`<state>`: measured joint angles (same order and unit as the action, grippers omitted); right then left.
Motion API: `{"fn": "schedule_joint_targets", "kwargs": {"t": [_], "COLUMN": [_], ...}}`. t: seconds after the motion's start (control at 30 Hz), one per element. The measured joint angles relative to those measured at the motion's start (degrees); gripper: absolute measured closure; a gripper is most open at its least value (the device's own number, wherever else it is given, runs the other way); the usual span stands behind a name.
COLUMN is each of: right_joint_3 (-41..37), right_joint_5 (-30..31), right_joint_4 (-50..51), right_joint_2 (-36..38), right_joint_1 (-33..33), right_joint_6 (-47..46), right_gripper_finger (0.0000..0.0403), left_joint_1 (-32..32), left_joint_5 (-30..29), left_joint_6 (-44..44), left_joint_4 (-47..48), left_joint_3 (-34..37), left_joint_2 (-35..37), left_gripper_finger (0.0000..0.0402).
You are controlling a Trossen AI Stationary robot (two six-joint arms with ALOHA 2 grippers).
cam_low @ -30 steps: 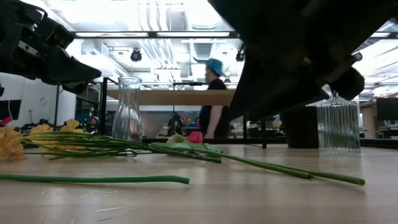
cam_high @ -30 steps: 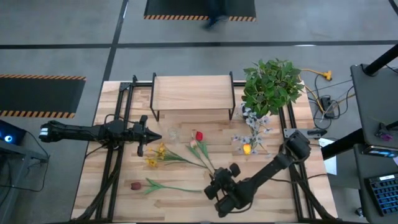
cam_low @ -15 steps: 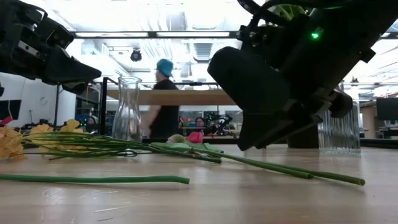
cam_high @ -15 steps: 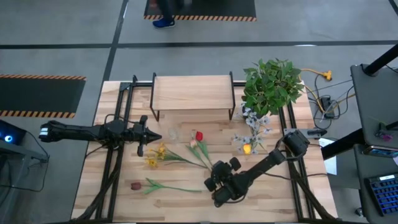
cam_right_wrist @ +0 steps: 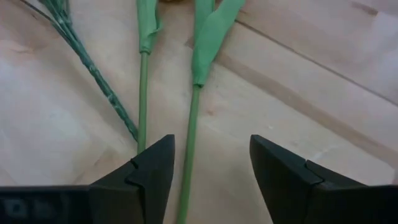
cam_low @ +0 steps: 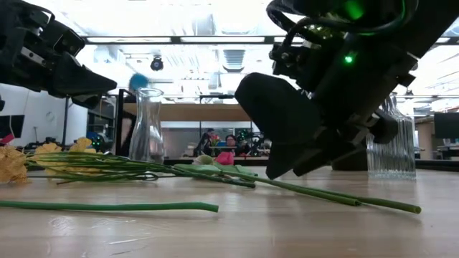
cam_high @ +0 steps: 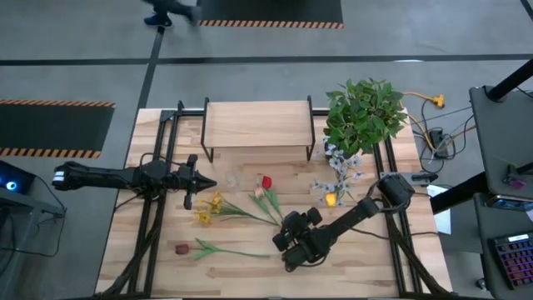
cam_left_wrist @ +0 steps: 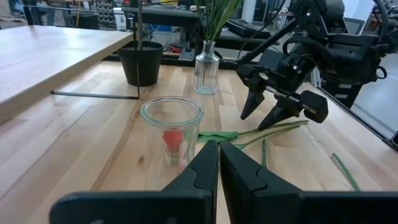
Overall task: Pick and place flowers into a vace then onto a shelf
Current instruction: Put the red tulip into the right transparent vase
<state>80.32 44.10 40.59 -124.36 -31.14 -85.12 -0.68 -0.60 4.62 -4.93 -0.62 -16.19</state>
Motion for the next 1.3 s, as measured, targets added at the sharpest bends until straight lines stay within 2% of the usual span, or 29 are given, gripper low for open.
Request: {"fn": "schedule_joint_targets", "kwargs": {"t": [0.23,0.37,0.73,0.8,0.97,1.3], "right_joint_3": [-2.9,-3.4,-2.6,-2.7,-2.8,-2.9], "right_joint_5": [-2.2,-4.1,-9.8,-10.1,-15.3,-33.0], "right_joint_4": [-4.8,-4.8,-1.7,-1.1,2.7,8.2], "right_joint_2": [0.3,0.5,1.1,1.7,3.9,8.5], "right_joint_1": [1.0,1.0,-0.6,-1.3,-3.6,-8.1], "right_joint_6": [1.6,1.8,1.7,1.4,-0.3,-0.5], "right_gripper_finger": [0.0219,0.0241,0.0386,0.039,0.0393,0.0394], "left_joint_1": [0.0,0.0,0.0,0.0,0.0,0.0], "left_joint_5": [0.0,0.0,0.0,0.0,0.0,0.0], "left_joint_6": [0.0,0.0,0.0,0.0,0.0,0.0], "left_joint_4": [0.0,0.0,0.0,0.0,0.0,0.0], "left_joint_3": [0.0,0.0,0.0,0.0,0.0,0.0], "left_joint_2": [0.0,0.0,0.0,0.0,0.0,0.0], "left_gripper_finger": [0.0402,0.0402,0.0402,0.0402,0.0402,0.0402]}}
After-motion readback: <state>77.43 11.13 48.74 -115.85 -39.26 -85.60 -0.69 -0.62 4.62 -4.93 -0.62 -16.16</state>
